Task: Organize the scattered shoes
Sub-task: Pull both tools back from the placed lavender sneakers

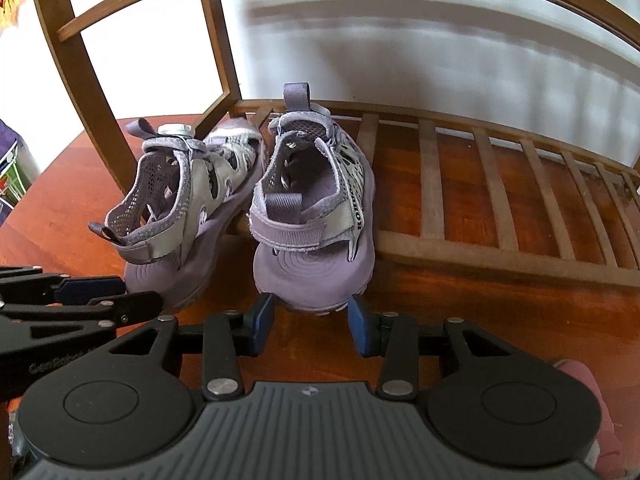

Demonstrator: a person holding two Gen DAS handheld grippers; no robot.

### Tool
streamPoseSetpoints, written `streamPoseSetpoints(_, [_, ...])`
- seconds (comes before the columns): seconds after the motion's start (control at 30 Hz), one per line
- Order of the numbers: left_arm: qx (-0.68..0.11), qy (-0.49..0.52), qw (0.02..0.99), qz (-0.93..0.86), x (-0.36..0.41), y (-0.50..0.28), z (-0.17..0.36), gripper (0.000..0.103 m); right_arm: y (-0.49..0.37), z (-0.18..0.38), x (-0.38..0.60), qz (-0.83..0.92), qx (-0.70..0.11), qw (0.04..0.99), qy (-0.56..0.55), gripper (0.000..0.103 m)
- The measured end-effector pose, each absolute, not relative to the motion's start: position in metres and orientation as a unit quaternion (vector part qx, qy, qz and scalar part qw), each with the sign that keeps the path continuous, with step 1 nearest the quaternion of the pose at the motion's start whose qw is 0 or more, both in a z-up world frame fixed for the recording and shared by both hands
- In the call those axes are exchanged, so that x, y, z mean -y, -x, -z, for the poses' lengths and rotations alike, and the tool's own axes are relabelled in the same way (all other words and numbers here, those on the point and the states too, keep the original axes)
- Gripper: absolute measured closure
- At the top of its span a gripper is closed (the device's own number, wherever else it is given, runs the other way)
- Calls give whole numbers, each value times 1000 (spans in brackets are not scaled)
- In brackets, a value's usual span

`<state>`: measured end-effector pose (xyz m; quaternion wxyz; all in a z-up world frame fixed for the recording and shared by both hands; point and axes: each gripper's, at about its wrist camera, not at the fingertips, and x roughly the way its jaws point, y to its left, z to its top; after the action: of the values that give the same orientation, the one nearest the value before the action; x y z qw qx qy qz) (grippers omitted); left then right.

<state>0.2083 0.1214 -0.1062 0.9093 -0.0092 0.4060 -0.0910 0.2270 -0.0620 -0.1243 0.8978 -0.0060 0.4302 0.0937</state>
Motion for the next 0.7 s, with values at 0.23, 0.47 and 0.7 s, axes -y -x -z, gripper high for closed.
streamPoseSetpoints(0.23, [-403, -11, 910, 98, -109, -232, 105, 68, -239, 126, 61, -97, -431, 897, 6, 57])
streamPoseSetpoints(0.47, [-402, -1, 910, 103, -107, -229, 101, 66, -246, 126, 62, -100, -430, 897, 5, 56])
streamPoseSetpoints(0.7, [-420, 1, 902, 98, -117, -216, 102, 58, -245, 126, 63, -101, -432, 896, 0, 56])
